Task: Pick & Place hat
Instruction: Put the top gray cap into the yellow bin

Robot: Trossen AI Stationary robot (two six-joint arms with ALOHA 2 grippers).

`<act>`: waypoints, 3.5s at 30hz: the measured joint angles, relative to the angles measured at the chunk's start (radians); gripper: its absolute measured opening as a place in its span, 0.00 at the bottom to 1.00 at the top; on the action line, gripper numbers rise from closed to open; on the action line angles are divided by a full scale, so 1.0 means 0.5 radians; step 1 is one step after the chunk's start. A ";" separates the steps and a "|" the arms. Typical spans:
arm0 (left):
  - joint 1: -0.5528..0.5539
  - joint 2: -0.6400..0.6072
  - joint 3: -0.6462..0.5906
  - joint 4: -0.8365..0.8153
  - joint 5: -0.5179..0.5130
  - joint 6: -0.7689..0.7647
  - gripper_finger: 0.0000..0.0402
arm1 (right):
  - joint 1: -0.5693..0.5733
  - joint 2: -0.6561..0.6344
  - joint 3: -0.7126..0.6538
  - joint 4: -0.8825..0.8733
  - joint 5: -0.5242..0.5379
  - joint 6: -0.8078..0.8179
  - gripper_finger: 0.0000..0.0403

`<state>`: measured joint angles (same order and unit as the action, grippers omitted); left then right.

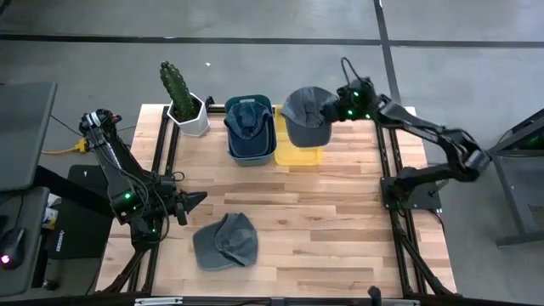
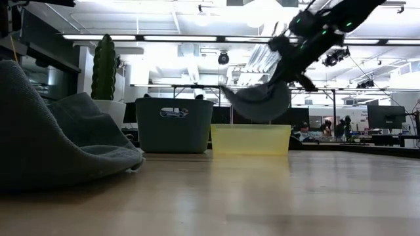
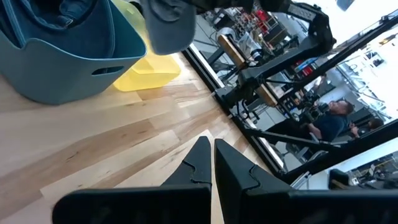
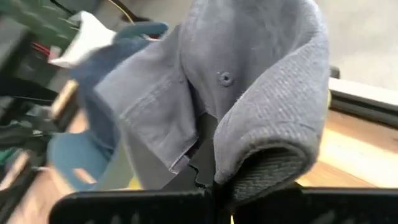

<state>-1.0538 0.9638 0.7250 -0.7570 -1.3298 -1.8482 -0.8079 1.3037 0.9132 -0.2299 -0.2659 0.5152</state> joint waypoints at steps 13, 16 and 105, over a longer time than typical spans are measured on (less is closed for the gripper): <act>0.000 0.000 0.000 -0.001 0.000 -0.003 0.00 | -0.060 0.543 0.229 -0.028 -0.228 0.063 0.02; 0.000 0.000 0.000 0.000 0.000 -0.002 0.00 | -0.052 0.582 0.229 -0.024 -0.228 0.120 0.02; 0.001 0.001 -0.002 0.014 0.042 -0.036 0.00 | -0.166 0.579 0.229 -0.378 -0.382 0.104 0.56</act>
<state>-1.0535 0.9642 0.7242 -0.7498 -1.3087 -1.8663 -0.8909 1.5931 1.0275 -0.4189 -0.4567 0.5674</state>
